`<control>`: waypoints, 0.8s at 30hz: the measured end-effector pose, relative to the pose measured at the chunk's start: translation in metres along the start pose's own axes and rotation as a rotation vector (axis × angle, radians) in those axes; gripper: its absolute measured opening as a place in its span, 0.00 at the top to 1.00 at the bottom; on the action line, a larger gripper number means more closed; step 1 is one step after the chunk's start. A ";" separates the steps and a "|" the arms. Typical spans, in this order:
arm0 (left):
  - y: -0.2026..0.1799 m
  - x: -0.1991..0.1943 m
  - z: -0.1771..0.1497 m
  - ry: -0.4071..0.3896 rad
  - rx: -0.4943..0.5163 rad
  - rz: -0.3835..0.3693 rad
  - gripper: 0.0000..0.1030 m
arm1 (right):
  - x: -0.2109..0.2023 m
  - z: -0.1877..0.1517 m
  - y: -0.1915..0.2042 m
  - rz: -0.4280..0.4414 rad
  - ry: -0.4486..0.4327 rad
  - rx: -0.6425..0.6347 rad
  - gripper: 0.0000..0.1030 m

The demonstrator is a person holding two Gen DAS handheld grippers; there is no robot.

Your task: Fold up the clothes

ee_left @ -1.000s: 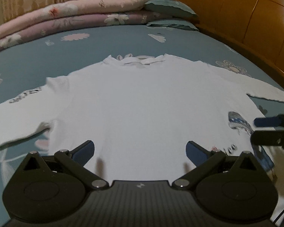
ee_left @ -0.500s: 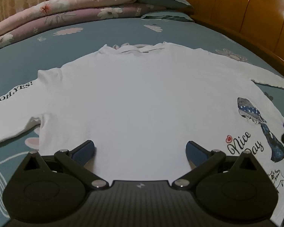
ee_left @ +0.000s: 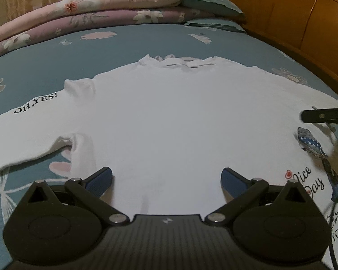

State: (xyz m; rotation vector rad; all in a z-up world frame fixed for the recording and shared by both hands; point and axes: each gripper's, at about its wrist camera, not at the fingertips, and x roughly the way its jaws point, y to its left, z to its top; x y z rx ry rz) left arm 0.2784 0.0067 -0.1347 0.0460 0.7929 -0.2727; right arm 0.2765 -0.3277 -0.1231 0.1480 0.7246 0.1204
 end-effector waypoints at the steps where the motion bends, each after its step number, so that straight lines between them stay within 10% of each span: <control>1: 0.001 0.000 0.000 0.000 0.001 0.003 0.01 | 0.006 0.001 -0.004 -0.010 0.002 0.000 0.00; 10: 0.006 0.001 -0.002 0.002 0.010 0.024 0.01 | 0.011 0.013 -0.024 -0.054 0.012 0.074 0.00; 16: 0.004 0.000 -0.003 0.004 0.020 0.027 0.01 | -0.017 -0.008 0.009 0.080 0.021 0.050 0.00; 24: 0.004 -0.004 -0.005 0.008 0.018 0.022 0.01 | -0.030 -0.038 -0.017 -0.064 0.086 0.048 0.00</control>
